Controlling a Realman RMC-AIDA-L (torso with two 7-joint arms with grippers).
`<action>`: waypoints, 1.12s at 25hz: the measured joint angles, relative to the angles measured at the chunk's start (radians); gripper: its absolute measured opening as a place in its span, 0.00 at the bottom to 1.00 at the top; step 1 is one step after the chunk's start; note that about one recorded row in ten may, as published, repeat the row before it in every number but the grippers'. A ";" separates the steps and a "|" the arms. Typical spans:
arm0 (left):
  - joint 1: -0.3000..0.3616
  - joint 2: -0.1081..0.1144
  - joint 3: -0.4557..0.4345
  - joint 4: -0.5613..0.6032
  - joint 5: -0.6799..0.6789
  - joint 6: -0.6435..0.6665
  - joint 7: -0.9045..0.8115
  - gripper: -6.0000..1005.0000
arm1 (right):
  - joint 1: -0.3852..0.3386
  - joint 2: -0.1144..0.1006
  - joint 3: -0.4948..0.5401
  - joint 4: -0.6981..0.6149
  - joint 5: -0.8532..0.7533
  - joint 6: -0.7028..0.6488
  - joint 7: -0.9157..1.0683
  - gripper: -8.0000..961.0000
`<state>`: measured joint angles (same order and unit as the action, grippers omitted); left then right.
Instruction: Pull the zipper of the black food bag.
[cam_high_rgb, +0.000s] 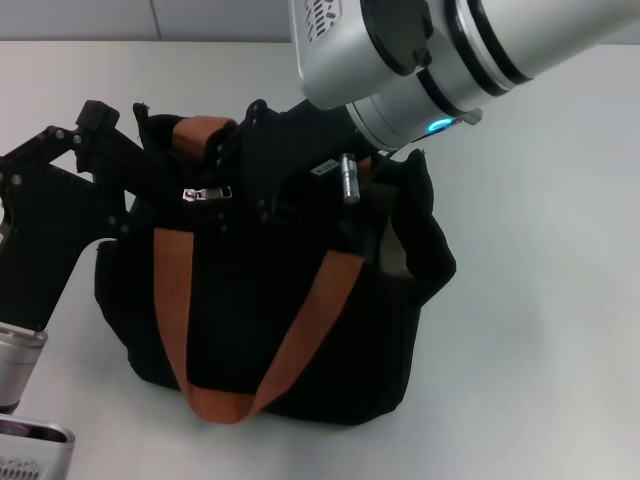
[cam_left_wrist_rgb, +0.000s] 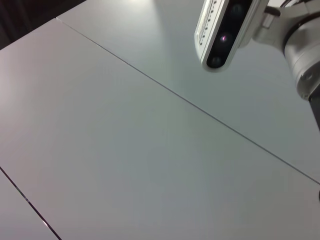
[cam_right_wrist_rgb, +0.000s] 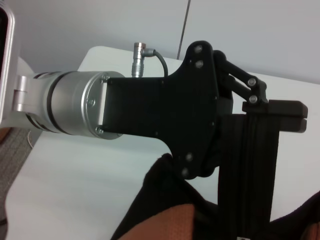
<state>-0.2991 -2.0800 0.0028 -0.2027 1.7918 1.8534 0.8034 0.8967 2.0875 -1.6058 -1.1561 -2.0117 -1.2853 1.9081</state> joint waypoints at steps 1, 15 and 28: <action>0.000 0.000 0.001 -0.001 0.000 0.002 0.000 0.02 | 0.012 0.000 -0.003 0.014 -0.002 0.016 -0.004 0.36; 0.000 0.000 0.000 0.003 0.000 0.037 -0.008 0.02 | 0.047 0.002 -0.066 0.032 -0.048 0.100 0.002 0.35; -0.003 0.000 -0.006 0.004 -0.002 0.021 -0.009 0.02 | 0.000 -0.004 -0.055 -0.028 -0.052 0.055 0.000 0.22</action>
<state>-0.3023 -2.0799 -0.0032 -0.1989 1.7901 1.8748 0.7945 0.8969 2.0839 -1.6611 -1.1844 -2.0639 -1.2298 1.9081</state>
